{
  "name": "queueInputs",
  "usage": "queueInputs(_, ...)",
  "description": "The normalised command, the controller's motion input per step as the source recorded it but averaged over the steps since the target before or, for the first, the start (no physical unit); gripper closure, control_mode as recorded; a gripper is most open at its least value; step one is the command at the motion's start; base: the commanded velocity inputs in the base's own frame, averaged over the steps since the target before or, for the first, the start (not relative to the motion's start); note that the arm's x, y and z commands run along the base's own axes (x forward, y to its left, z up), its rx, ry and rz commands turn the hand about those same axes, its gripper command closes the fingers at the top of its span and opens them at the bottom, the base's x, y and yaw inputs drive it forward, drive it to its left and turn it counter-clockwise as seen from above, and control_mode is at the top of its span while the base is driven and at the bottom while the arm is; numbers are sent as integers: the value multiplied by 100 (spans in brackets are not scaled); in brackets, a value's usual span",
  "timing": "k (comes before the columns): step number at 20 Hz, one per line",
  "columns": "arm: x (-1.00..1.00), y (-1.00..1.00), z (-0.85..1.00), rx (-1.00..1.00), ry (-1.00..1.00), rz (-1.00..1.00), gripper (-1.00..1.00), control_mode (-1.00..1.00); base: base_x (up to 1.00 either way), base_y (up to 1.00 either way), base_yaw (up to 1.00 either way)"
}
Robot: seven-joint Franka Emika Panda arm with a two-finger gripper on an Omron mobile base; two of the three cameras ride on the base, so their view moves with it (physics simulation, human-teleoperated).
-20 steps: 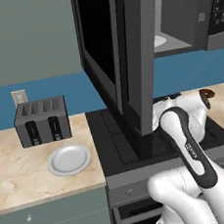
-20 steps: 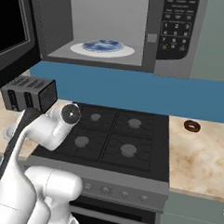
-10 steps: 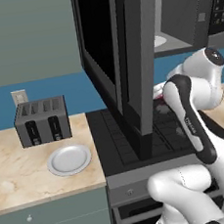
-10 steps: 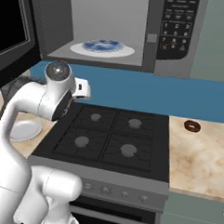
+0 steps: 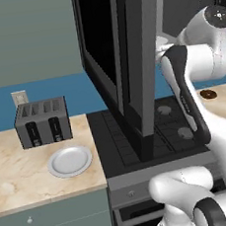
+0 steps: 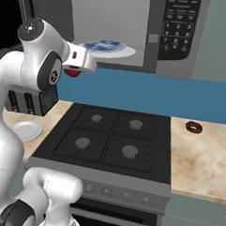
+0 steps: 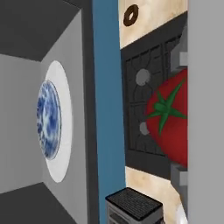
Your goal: Pick the tomato from the counter and place it in the microwave.
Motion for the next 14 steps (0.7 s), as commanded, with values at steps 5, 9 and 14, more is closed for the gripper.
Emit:
queueInputs(5,9,-1,84,0,-45,-26,100,-100,0,0,0)
queueInputs(9,48,-3,76,0,-26,-20,100,-100,0,0,0)
queueInputs(14,98,0,50,2,4,-4,100,-100,0,0,0)
